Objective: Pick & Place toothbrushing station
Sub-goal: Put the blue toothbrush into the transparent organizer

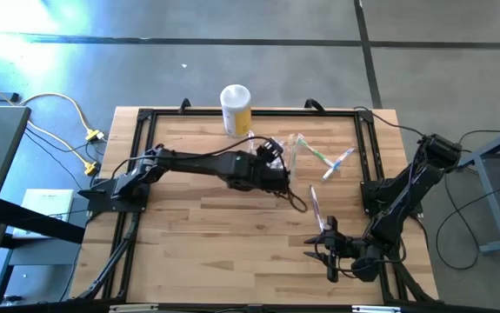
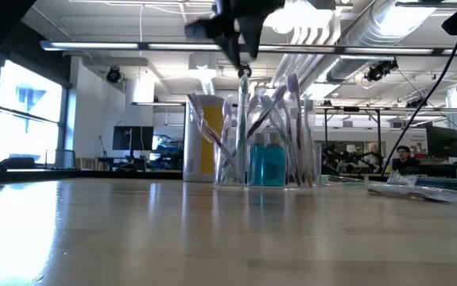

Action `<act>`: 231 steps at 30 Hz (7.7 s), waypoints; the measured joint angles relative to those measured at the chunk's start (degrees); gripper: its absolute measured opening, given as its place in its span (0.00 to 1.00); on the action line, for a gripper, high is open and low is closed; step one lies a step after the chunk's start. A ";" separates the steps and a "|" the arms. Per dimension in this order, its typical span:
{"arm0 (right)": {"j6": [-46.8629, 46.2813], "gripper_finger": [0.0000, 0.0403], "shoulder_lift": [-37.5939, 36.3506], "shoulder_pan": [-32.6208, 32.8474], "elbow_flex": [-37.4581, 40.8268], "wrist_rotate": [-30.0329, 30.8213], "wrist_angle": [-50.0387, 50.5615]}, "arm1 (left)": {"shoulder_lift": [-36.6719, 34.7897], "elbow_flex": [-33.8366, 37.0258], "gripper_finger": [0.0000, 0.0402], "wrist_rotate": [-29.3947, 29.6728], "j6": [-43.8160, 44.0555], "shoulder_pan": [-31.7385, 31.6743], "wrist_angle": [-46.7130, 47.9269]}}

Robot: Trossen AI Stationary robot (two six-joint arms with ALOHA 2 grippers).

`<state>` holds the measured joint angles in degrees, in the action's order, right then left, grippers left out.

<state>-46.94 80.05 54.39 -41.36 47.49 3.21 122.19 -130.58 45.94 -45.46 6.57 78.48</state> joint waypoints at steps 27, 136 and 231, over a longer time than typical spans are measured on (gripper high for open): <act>-31.23 0.35 0.00 -11.94 -0.04 -10.00 34.70 | -12.79 11.09 0.48 -44.09 31.22 -3.87 9.12; 3.51 0.03 -13.91 -29.92 -0.04 22.10 20.94 | -42.45 88.19 0.48 -52.99 43.41 -9.14 -95.89; 39.50 0.08 17.84 -49.51 27.15 -4.38 -77.97 | -62.27 111.29 0.46 1.39 76.40 19.80 -95.78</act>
<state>-7.44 97.89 4.89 -14.22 43.11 -74.76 59.92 -19.29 47.33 30.94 26.37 -17.30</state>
